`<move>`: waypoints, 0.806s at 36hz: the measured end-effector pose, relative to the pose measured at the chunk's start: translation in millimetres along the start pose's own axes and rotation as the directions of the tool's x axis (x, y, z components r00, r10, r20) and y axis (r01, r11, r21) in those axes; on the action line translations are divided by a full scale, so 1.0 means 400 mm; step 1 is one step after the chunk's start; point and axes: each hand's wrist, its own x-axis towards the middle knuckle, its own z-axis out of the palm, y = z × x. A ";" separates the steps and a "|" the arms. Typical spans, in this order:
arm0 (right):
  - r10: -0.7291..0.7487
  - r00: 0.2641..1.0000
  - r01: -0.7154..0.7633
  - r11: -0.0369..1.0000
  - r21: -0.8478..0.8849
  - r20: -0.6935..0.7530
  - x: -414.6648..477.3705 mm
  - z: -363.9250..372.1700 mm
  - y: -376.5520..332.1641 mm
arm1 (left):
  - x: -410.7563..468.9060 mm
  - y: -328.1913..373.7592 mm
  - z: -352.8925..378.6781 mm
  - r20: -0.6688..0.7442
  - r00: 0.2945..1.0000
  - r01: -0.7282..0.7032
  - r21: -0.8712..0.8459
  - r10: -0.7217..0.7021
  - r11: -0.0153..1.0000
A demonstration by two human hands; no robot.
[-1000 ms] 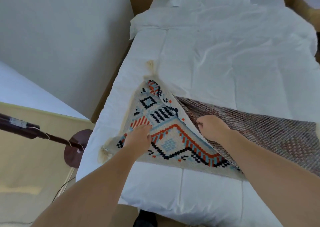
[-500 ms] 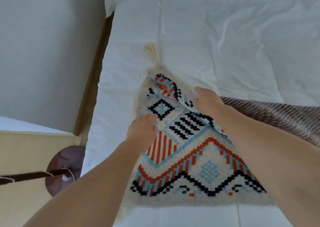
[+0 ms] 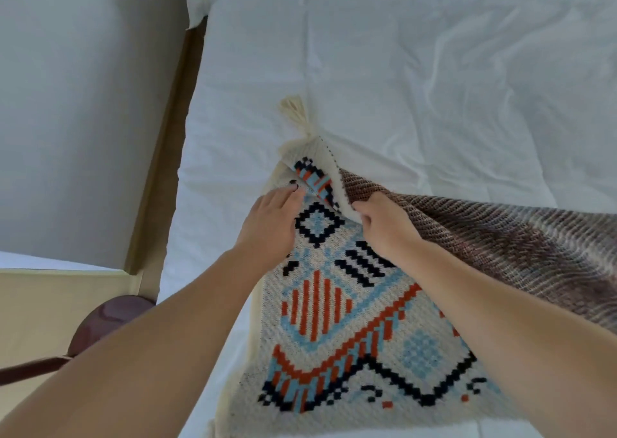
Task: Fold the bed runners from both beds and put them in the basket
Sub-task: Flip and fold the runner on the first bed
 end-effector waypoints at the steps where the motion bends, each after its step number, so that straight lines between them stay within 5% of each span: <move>1: -0.034 0.999 0.034 0.999 -0.004 0.004 -0.018 0.011 -0.002 | 0.018 0.004 -0.006 0.007 1.000 -0.024 0.026 0.024 0.999; 13: -0.197 0.978 0.200 0.979 -0.048 0.065 -0.149 0.083 0.006 | 0.131 0.051 0.037 0.250 0.916 -0.376 0.256 0.314 0.891; 23: 0.028 0.988 0.040 0.907 -0.420 0.154 -0.168 0.101 0.079 | -0.001 -0.026 0.036 0.230 0.956 -0.239 0.241 0.184 0.940; 29: 0.005 0.991 0.049 0.916 -0.398 0.134 -0.200 0.124 0.094 | -0.100 -0.056 0.082 0.163 0.976 -0.150 0.031 0.143 0.988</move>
